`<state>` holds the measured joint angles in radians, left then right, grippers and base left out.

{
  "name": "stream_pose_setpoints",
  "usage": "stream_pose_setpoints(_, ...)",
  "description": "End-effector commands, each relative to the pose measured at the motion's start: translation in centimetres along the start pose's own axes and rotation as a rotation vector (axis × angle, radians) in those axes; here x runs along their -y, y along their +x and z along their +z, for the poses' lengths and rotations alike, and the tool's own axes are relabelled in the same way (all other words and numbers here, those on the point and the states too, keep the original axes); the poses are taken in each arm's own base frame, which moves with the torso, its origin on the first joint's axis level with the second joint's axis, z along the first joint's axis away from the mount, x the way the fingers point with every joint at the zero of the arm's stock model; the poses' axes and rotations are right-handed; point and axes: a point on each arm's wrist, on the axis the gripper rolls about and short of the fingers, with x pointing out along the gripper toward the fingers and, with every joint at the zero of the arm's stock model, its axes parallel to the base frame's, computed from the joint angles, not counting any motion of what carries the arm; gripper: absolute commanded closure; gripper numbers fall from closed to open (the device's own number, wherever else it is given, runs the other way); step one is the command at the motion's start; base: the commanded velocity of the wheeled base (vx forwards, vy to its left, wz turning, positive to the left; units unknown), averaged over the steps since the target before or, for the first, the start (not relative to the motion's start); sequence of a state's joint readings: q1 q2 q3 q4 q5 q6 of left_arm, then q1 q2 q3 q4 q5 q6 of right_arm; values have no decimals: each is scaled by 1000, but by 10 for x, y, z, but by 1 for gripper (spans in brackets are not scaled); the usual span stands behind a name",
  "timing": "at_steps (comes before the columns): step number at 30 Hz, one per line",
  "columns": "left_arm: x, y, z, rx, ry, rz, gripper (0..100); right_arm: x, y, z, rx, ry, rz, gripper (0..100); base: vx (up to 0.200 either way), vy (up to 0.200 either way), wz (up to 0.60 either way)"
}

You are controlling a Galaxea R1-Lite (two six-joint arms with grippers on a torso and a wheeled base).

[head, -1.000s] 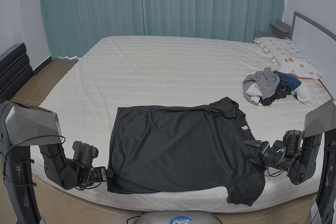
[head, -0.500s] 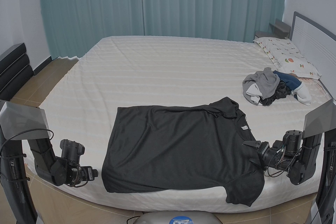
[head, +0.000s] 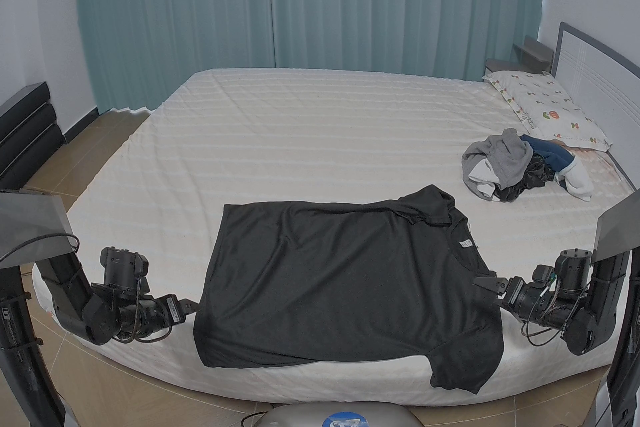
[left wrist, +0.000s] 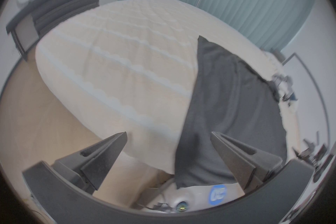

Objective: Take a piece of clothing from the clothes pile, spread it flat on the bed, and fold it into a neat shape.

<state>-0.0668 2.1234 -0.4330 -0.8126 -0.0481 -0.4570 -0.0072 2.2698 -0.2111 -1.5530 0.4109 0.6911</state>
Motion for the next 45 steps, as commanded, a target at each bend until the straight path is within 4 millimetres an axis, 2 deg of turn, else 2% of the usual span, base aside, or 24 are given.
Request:
stream_pose_setpoints(1,14,3,17,12,-138,-139,0,15,-17,-4,-25,-82,-80,0,0,0,0)
stream_pose_setpoints(2,14,3,17,12,-138,-139,0,15,-17,-4,-25,-82,-80,0,0,0,0)
stream_pose_setpoints(4,24,10,29,19,-281,-190,0,23,-19,-11,-87,-130,-126,0,0,0,0)
stream_pose_setpoints(8,27,22,37,26,-397,-207,0,30,-17,-17,-127,-130,-154,0,0,0,0)
stream_pose_setpoints(19,28,30,40,23,-469,-210,0,43,-16,-33,-213,-182,-192,0,0,0,0)
stream_pose_setpoints(20,28,30,39,22,-467,-209,0,44,-18,-33,-215,-196,-195,100,0,0,0)
stream_pose_setpoints(26,28,32,38,18,-467,-204,0,44,-29,-40,-260,-270,-208,100,0,0,0)
stream_pose_setpoints(31,27,32,38,19,-468,-204,0,47,-38,-32,-223,-290,-231,100,0,0,0)
stream_pose_setpoints(36,27,32,38,19,-468,-204,0,55,-53,-35,-251,-360,-262,100,0,0,0)
stream_pose_setpoints(39,27,32,38,19,-468,-204,0,60,-56,-33,-249,-368,-281,100,0,0,0)
stream_pose_setpoints(45,27,32,38,18,-468,-203,0,57,-61,-38,-315,-376,-288,100,0,0,0)
